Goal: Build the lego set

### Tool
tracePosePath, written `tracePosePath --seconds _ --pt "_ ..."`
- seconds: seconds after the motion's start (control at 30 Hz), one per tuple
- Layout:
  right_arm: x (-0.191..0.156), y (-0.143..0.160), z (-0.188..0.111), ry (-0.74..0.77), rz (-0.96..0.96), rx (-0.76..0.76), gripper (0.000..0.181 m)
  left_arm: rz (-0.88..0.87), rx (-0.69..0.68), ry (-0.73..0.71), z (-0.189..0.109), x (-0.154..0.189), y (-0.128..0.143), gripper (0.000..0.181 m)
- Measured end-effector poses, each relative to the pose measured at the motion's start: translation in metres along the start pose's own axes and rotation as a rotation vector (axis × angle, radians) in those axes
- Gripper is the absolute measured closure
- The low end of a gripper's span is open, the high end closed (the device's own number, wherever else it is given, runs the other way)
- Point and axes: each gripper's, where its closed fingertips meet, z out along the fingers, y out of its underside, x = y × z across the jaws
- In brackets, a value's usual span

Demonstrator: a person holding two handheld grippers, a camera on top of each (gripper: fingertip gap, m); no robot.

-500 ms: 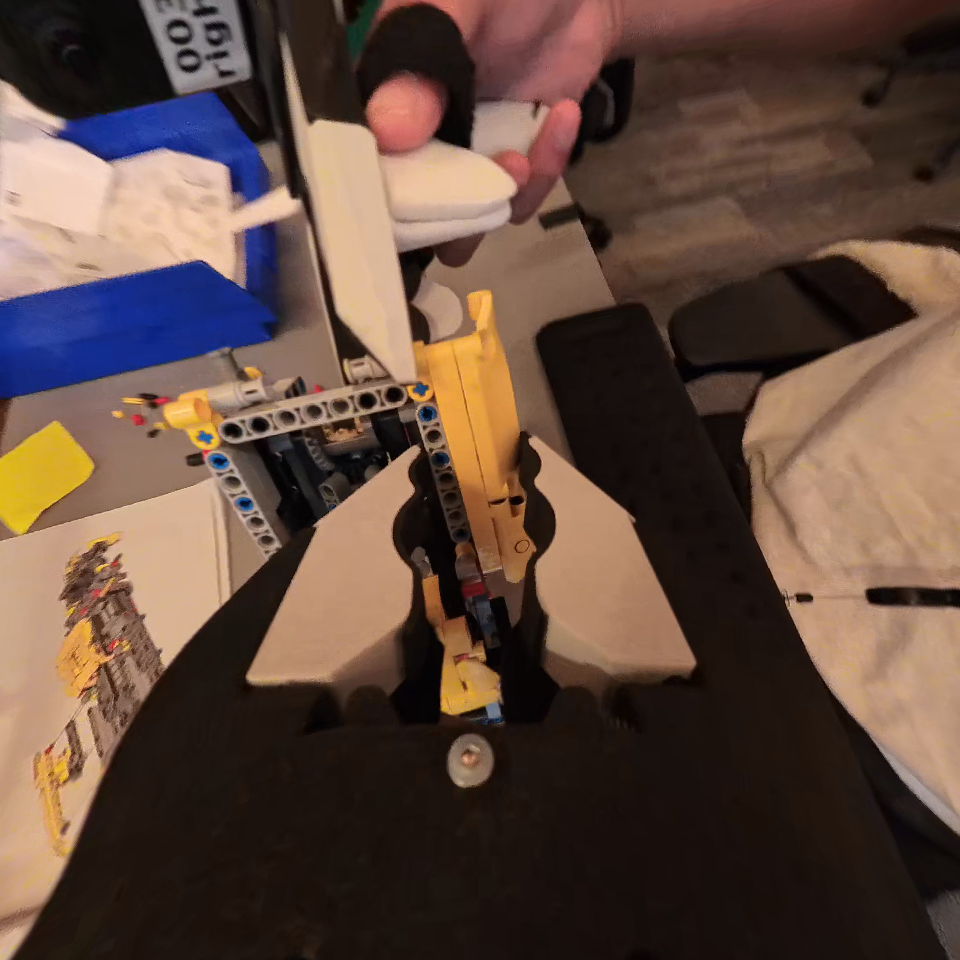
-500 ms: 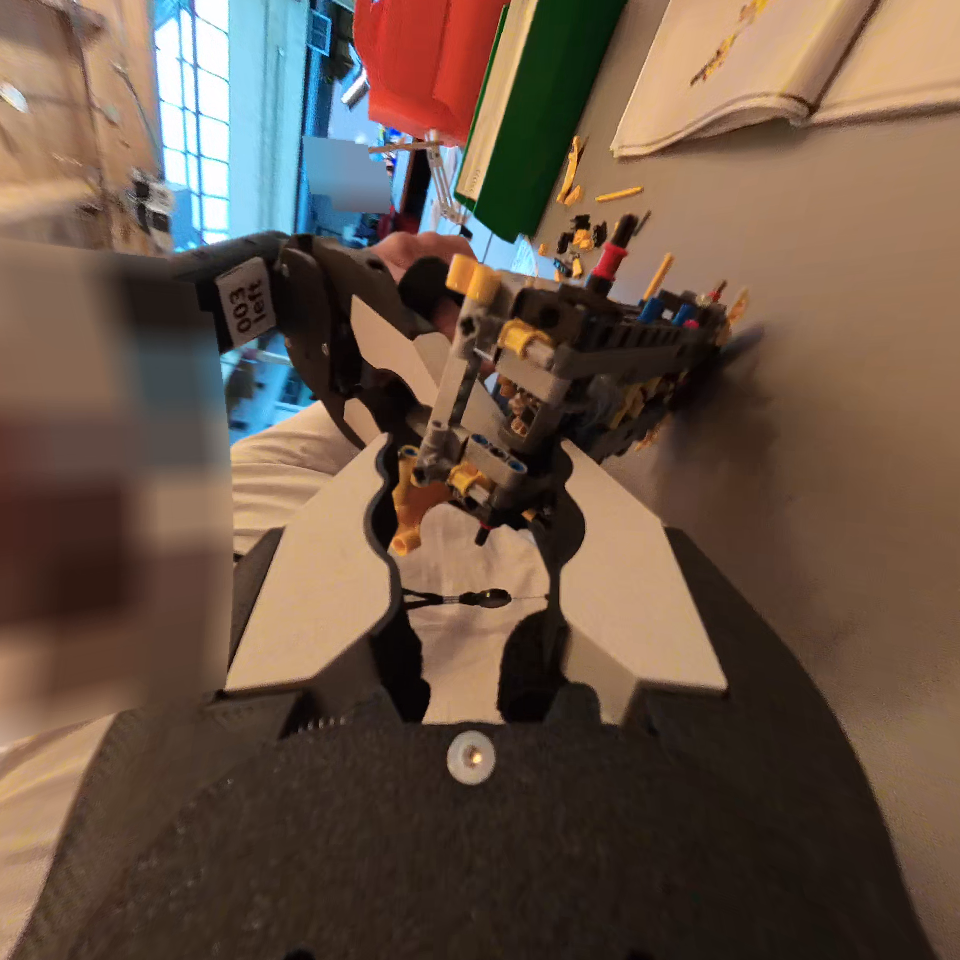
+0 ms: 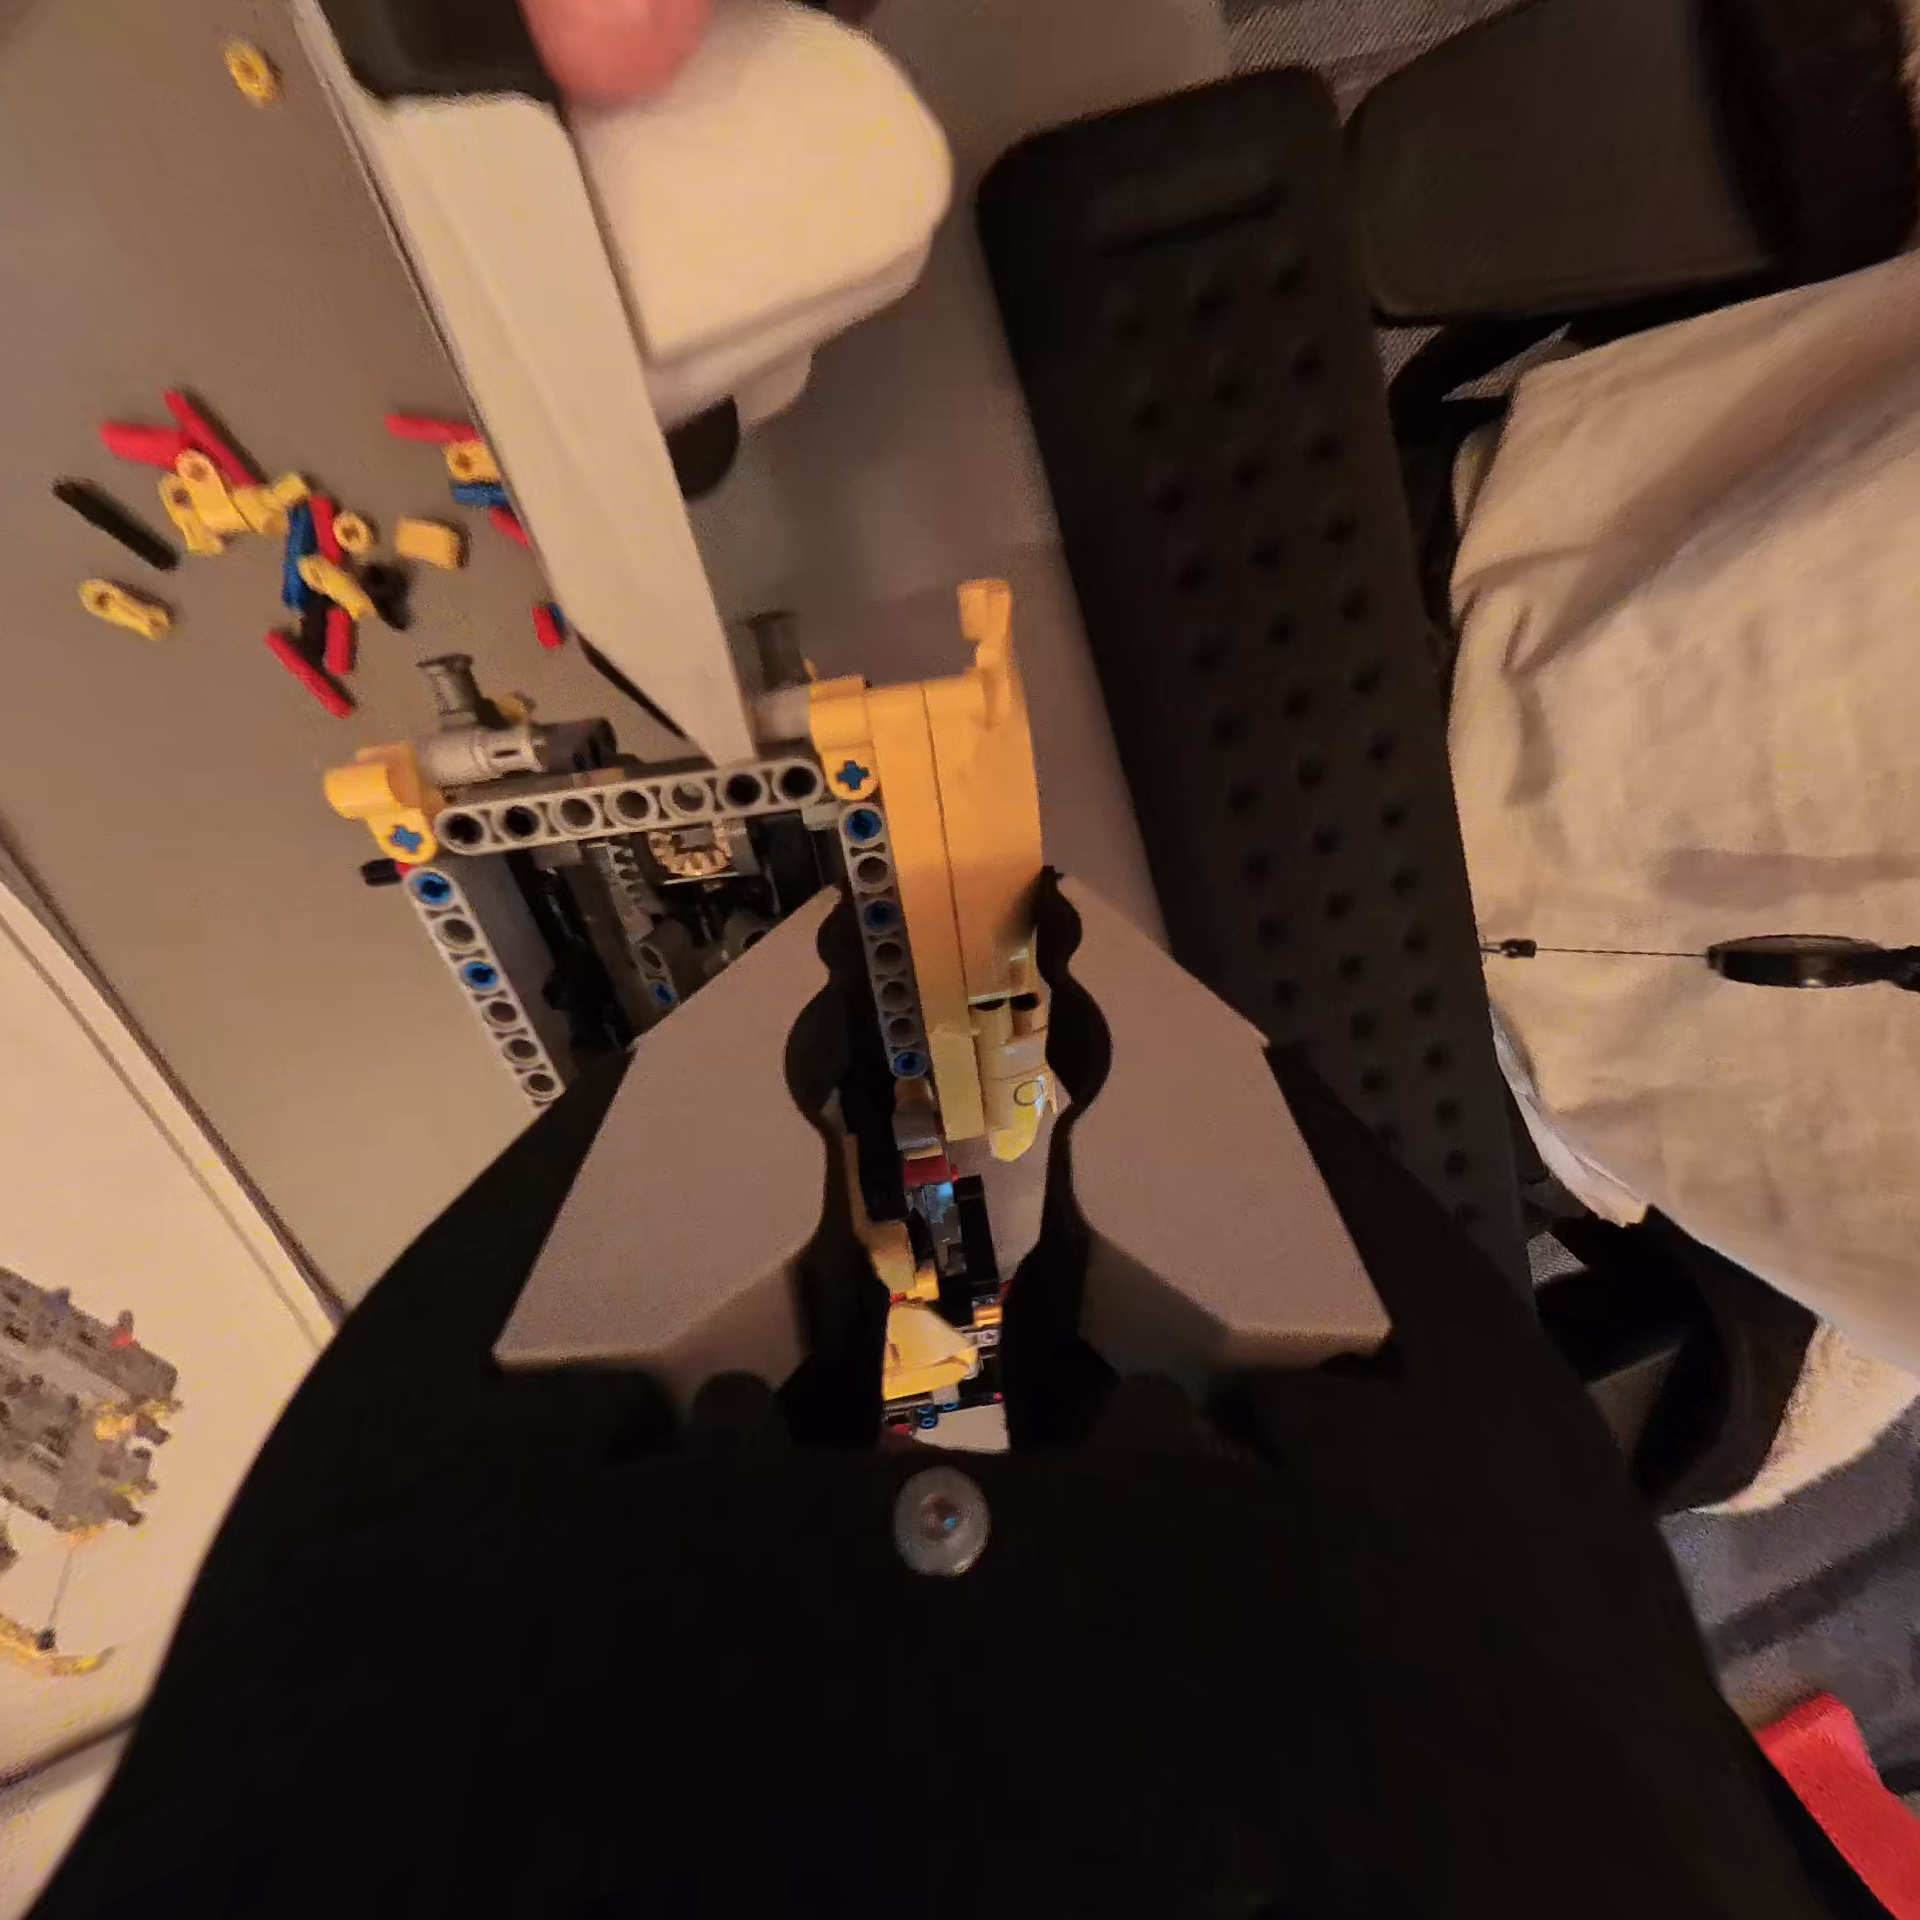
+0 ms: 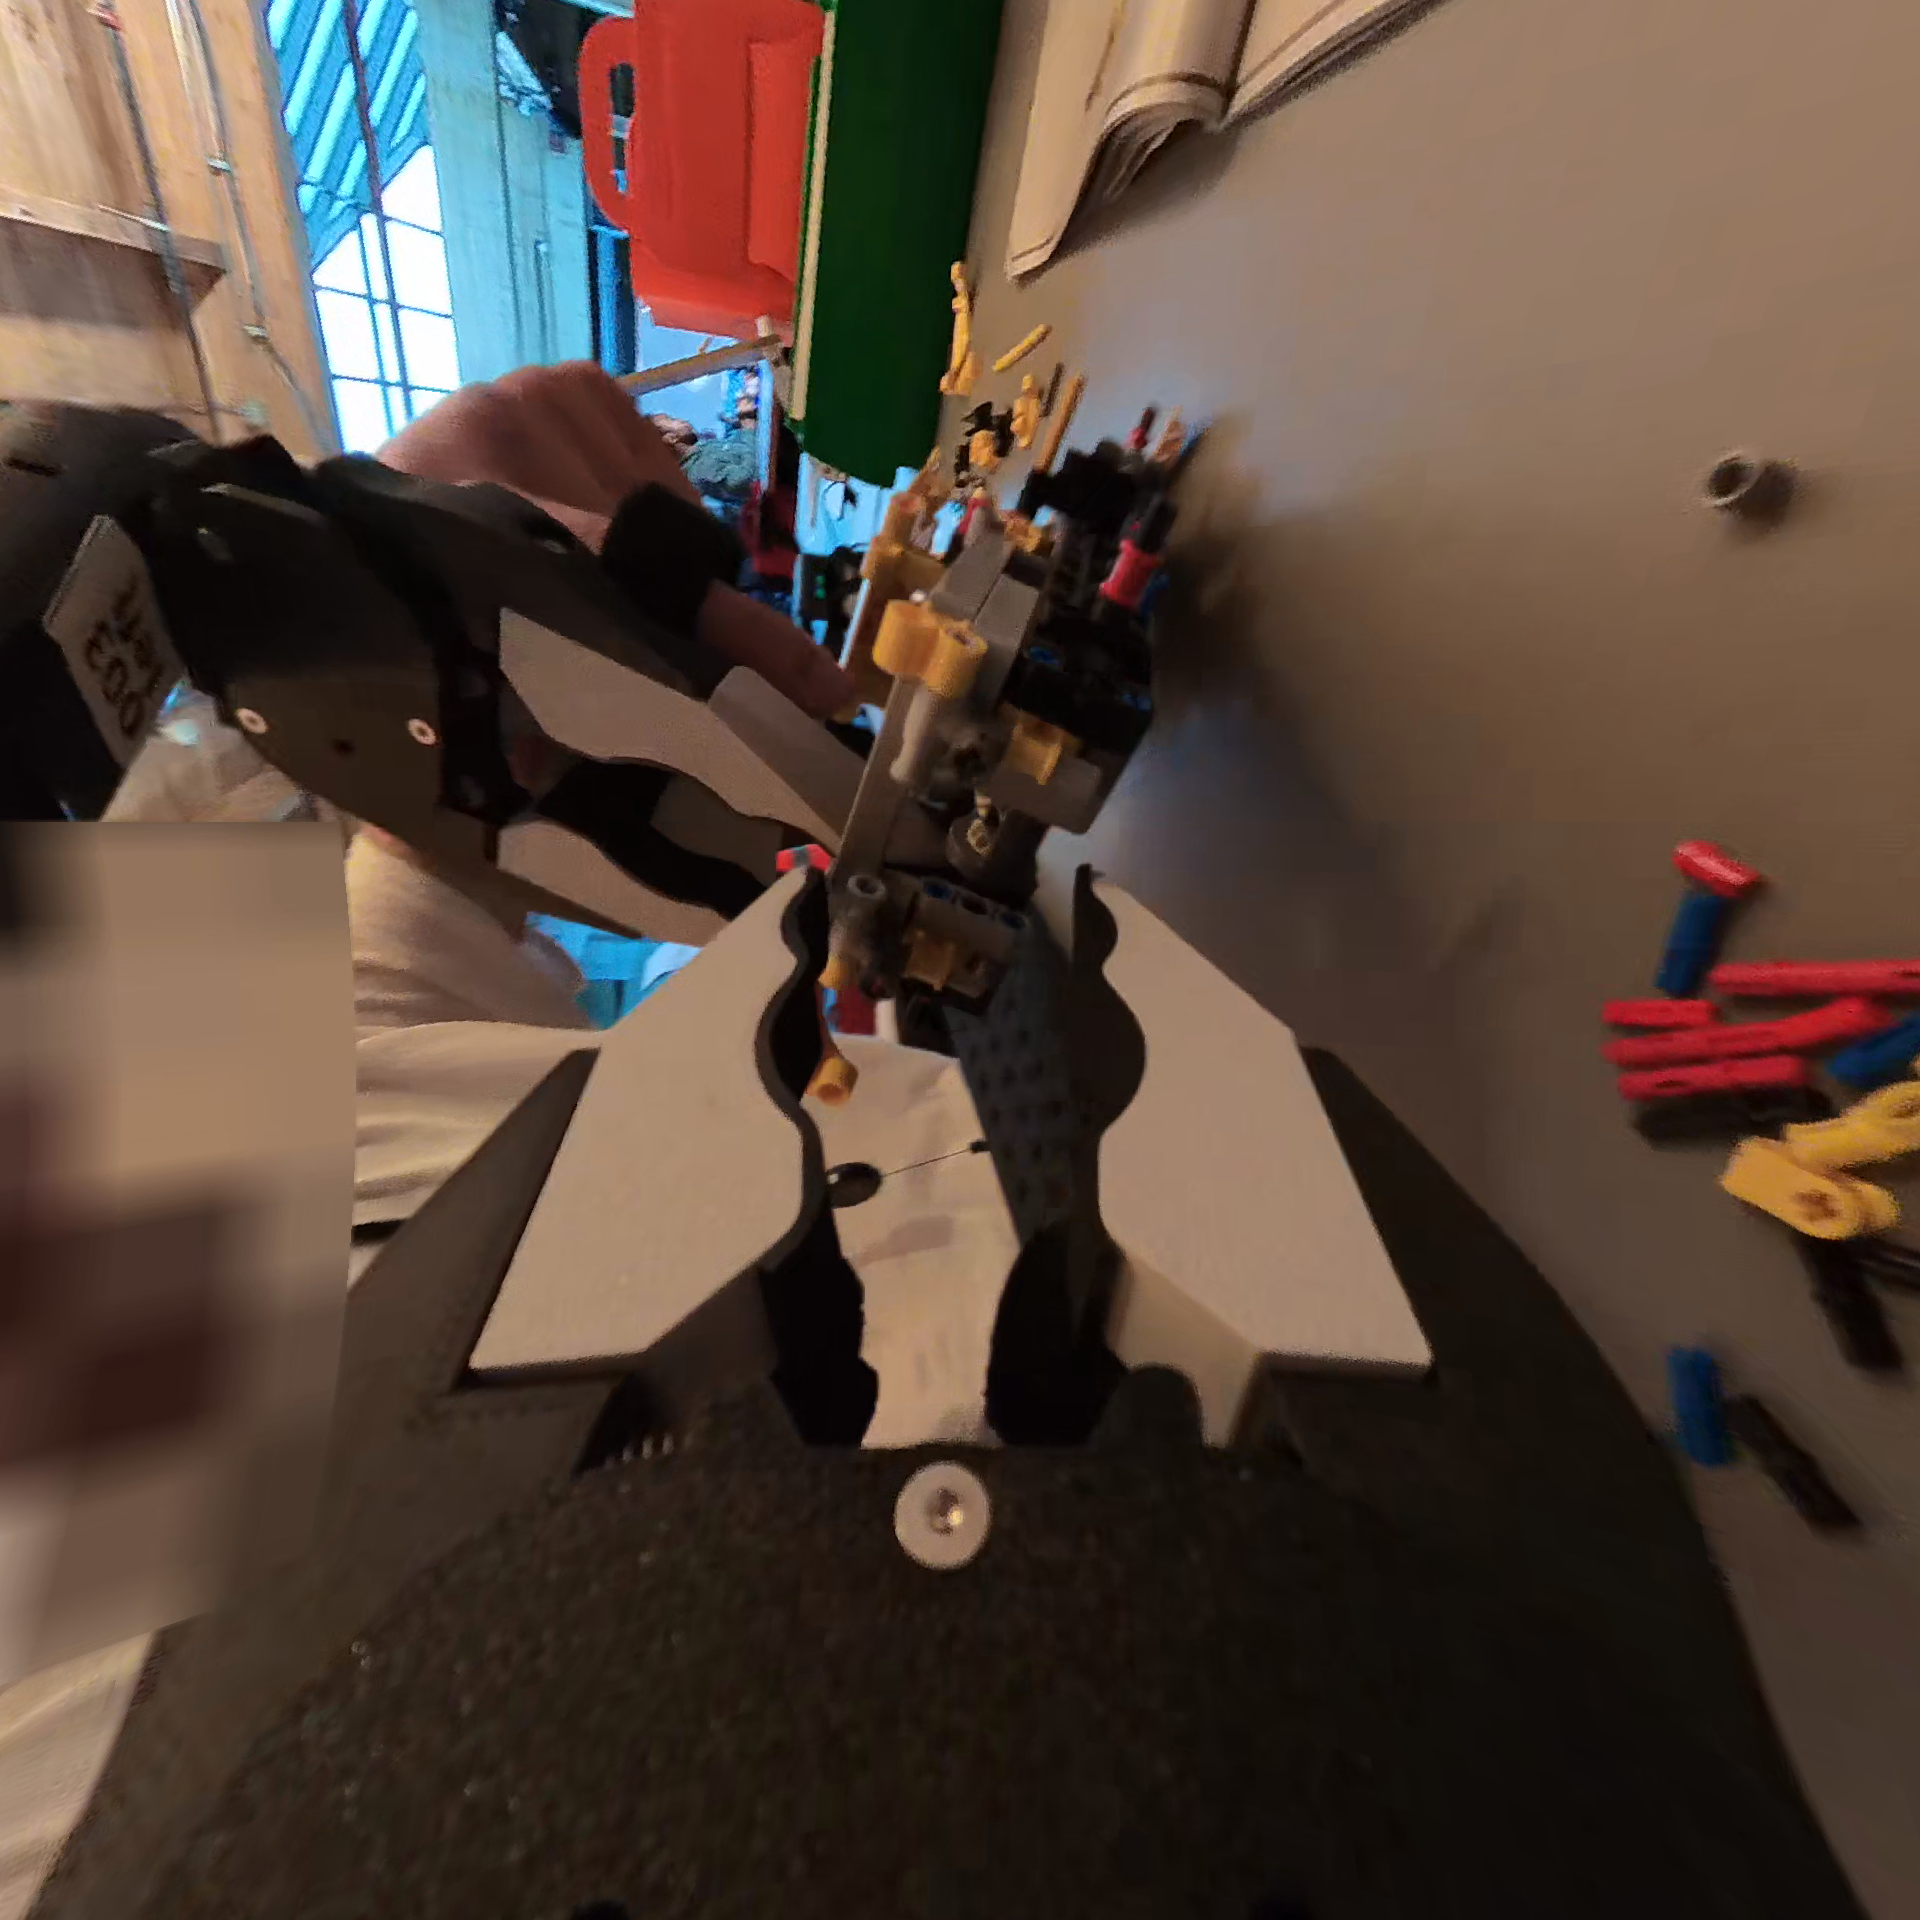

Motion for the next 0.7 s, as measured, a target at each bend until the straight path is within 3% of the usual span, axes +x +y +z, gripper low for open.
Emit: tracePosePath --seconds 0.13,0.4,0.53,0.7 --pt "0.009 -0.004 -0.006 0.082 -0.092 0.051 0.136 -0.063 -0.07 -0.018 0.007 -0.004 0.016 0.148" --pt "0.03 -0.019 -0.009 0.5 -0.578 0.223 0.139 -0.154 -0.219 -0.028 0.018 -0.019 0.051 0.148" --pt "0.017 -0.008 0.004 0.465 -0.639 0.306 0.14 -0.16 -0.316 -0.057 0.026 -0.023 0.068 0.148" --pt "0.031 0.013 0.014 0.523 -0.632 0.272 0.141 -0.164 -0.349 -0.063 0.033 -0.027 0.075 0.148"
